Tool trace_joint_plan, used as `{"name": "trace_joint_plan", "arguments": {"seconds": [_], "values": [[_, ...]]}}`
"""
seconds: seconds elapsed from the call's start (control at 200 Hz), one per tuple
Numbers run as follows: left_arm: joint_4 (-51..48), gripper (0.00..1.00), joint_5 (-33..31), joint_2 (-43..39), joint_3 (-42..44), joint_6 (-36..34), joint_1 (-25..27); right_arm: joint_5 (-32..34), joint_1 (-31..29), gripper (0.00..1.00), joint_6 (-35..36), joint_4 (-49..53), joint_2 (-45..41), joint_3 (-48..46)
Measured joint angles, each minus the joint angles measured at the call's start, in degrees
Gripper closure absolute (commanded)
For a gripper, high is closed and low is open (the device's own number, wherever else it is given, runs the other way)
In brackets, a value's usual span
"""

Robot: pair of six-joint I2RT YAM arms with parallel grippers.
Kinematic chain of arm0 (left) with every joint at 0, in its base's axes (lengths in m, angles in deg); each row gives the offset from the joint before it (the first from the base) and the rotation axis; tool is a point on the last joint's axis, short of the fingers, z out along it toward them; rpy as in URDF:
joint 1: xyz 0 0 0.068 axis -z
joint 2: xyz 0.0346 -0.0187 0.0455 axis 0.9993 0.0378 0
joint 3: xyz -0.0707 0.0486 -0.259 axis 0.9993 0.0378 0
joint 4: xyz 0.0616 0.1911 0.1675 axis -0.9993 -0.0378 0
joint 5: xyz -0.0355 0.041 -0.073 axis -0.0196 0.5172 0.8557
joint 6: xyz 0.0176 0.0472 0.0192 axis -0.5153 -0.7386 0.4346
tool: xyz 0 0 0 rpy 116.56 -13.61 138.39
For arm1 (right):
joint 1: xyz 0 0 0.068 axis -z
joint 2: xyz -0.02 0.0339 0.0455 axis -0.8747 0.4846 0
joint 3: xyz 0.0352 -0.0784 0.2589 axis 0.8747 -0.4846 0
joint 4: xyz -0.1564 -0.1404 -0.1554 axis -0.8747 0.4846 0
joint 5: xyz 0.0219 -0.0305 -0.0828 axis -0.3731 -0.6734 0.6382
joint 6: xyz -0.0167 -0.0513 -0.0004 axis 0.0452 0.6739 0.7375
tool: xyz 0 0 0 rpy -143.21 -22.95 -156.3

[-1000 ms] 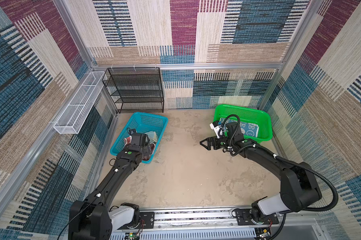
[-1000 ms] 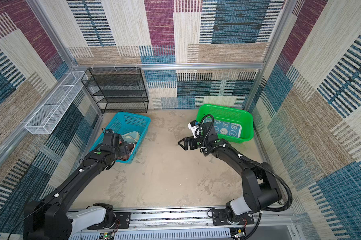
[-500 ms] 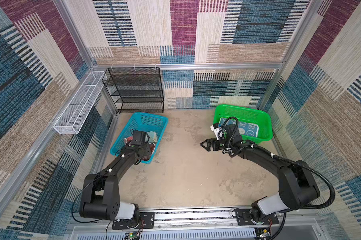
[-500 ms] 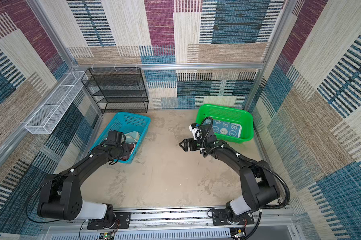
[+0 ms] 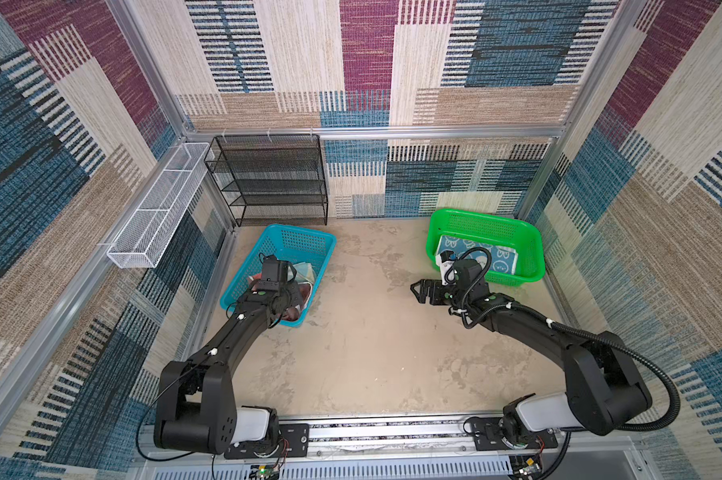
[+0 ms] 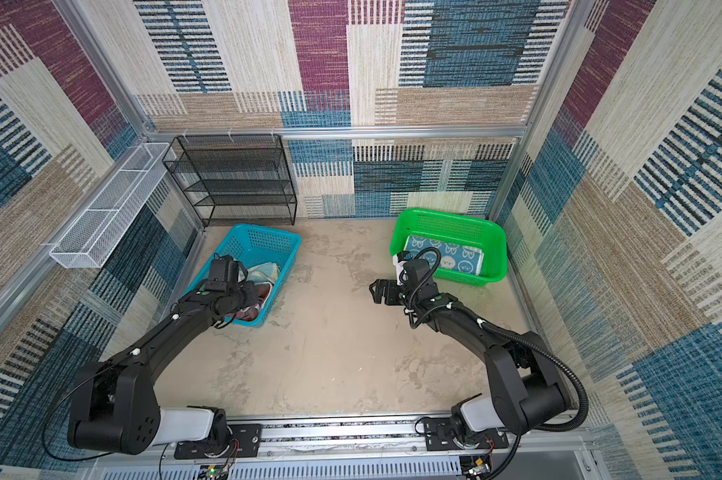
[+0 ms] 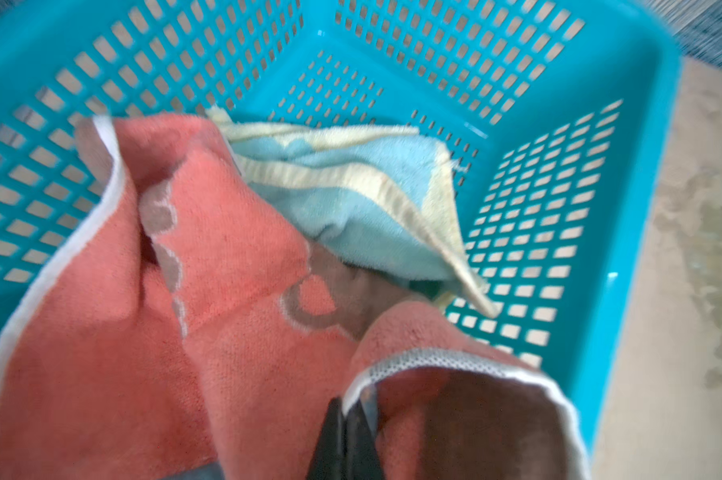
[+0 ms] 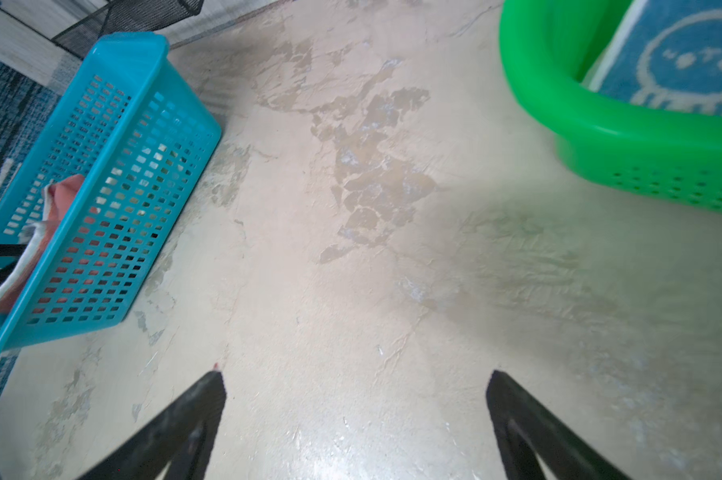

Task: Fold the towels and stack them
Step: 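Grasp the pink bear towel in the teal basket with the left gripper and lift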

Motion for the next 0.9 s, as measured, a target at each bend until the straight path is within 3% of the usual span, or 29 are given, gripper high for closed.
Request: {"name": "trace_joint_plan", "arguments": {"seconds": [0.275,0.481,0.636,0.901], "values": [[-1.0,1.0,5.2,-8.5,-6.8,-1.2,0.0,2.4,0.0,0.0,-0.8,-4.0,-5.8,-5.4],[-0.3,1.0,15.5,-12.3,-9.6,-1.1,0.8,4.0,0.0,0.0,0.9,-4.3,-7.5,-5.7],[0.5,1.0,22.3,-12.8,-13.3,-1.7,5.8,5.5,0.0,0.0,1.6,-4.3,-6.6,-5.7],[3.0,1.0,27.3,-9.9,-18.5,-3.9,17.5,7.6,0.0,0.0,1.7,-3.7,-4.9,-5.3]]}}
